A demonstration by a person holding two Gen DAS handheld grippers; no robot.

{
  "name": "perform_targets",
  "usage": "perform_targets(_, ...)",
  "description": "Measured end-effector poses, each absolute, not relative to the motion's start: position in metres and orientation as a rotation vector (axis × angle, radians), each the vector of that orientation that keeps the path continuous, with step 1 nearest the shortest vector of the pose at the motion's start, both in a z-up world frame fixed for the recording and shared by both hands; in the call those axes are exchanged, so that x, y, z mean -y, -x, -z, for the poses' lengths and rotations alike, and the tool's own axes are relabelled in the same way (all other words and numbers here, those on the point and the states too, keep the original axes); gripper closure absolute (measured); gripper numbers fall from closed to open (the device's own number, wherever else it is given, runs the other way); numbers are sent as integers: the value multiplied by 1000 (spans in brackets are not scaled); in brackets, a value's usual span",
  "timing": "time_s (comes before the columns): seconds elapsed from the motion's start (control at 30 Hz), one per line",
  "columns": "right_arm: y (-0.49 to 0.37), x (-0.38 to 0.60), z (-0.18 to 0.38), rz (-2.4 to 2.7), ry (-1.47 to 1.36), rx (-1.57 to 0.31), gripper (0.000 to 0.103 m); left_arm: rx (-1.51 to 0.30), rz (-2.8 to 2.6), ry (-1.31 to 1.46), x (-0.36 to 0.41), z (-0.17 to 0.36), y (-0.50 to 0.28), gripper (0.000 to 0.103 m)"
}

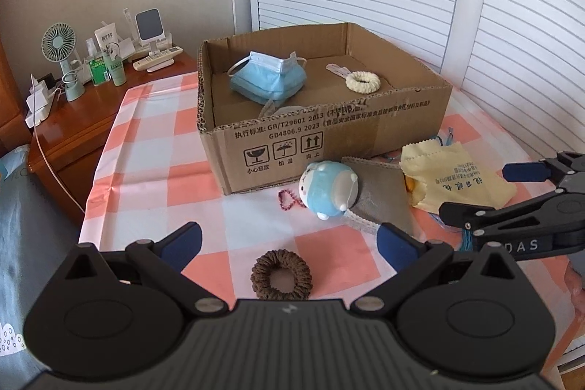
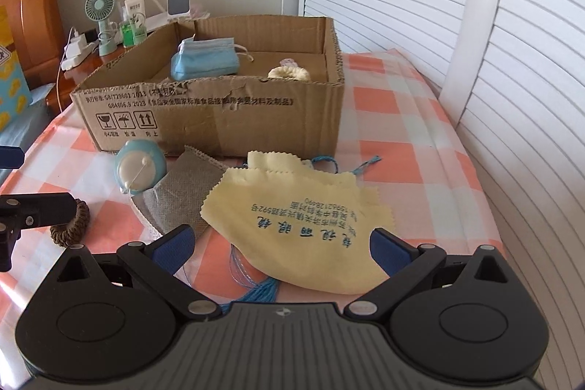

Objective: Organize soft objects
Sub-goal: 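Move the right tool down to the yellow printed cloth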

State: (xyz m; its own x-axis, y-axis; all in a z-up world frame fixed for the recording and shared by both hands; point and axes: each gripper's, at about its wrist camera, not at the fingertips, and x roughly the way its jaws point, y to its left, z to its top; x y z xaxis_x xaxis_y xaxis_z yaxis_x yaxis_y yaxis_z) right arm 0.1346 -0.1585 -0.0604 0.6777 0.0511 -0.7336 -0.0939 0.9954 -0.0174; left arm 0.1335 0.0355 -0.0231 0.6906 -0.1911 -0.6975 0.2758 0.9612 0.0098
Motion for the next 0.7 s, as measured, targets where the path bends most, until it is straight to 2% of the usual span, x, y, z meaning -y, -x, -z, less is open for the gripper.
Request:
perform_targets(0.4, -153, 140, 80, 17, 177, -830, 0, -817, 259, -118, -35, 35, -142, 1)
perform_targets(0.7, -156, 165, 71, 148, 137, -813, 0, -822, 262, -114, -34, 36, -141, 1)
